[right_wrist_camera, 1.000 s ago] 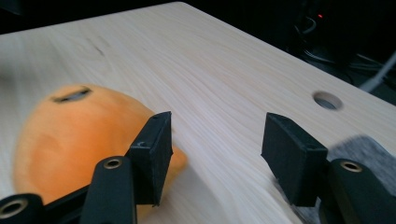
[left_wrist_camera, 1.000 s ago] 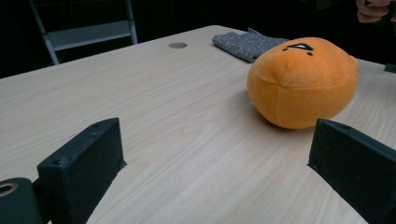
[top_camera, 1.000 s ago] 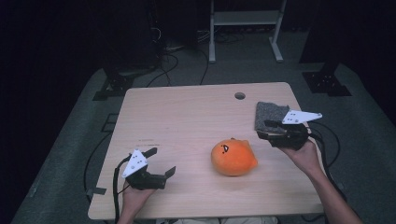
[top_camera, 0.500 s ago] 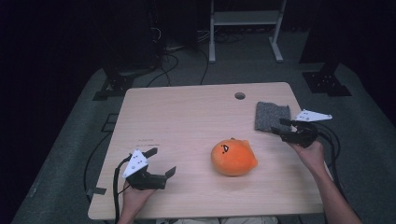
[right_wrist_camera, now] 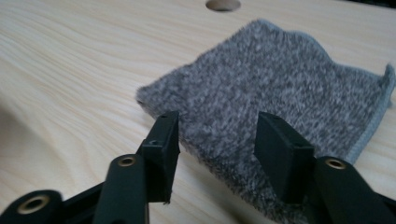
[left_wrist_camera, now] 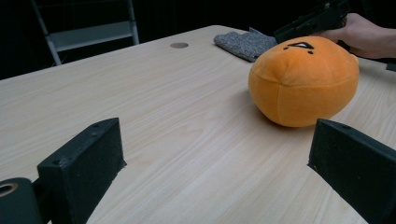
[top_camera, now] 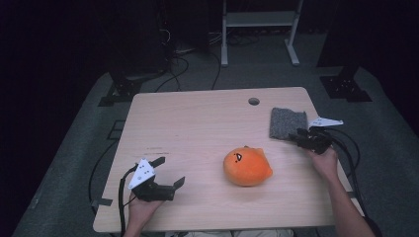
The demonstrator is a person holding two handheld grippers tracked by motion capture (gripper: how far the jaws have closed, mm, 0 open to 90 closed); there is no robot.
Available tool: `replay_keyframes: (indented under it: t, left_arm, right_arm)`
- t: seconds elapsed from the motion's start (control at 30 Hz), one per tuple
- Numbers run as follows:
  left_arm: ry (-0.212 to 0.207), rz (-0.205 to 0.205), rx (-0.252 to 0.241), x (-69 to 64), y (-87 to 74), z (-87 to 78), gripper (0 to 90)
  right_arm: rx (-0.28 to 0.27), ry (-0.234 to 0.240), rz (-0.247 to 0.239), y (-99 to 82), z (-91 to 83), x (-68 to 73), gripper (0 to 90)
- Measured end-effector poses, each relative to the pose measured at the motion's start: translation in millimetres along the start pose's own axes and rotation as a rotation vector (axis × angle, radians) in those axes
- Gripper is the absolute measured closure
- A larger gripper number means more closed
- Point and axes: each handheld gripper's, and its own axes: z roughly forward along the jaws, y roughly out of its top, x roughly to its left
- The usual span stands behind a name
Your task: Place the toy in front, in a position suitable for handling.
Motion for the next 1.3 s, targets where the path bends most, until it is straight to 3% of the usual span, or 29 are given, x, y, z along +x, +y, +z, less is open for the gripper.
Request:
replay_keyframes:
  t: [0.17,0.6,0.7,0.83,1.0,1.07,1.2,1.23,1.3]
  left_arm:
    - [0.002,-0.001,0.0,-0.4,-0.2,-0.3,2.7]
    - [0.005,0.004,0.001,-0.9,-0.4,-1.6,2.7]
    - [0.005,0.003,0.0,-1.2,-0.2,-1.6,2.7]
    - [0.006,0.007,0.0,-1.6,-0.4,-1.5,2.7]
    - [0.006,0.003,0.001,-0.9,-0.5,-1.3,2.7]
    - [0.005,0.005,0.001,-1.5,-0.3,-0.5,2.7]
    - [-0.002,0.009,0.003,-3.4,0.5,1.5,2.7]
    - [-0.002,0.012,0.004,-3.9,0.8,1.7,2.7]
    - [-0.001,0.013,0.003,-5.4,1.3,0.7,2.7]
  right_arm:
    - [0.092,-0.033,-0.005,-5.8,11.0,-1.3,61.3]
    - [0.093,-0.055,-0.026,-10.2,15.5,-3.1,77.6]
    - [0.077,-0.044,0.005,-13.0,14.2,-7.3,84.1]
    - [0.078,-0.039,0.019,-13.3,12.2,-8.4,86.1]
    - [0.081,-0.036,0.019,-11.5,-2.0,-10.3,86.8]
    - [0.041,-0.019,0.042,-10.7,-18.3,-13.7,86.9]
    - [0.0,0.005,0.058,-12.3,-34.0,-13.1,86.9]
    - [-0.033,0.033,0.074,-14.4,-44.5,-11.2,86.9]
    - [-0.045,0.059,0.079,-16.8,-53.7,-6.9,87.0]
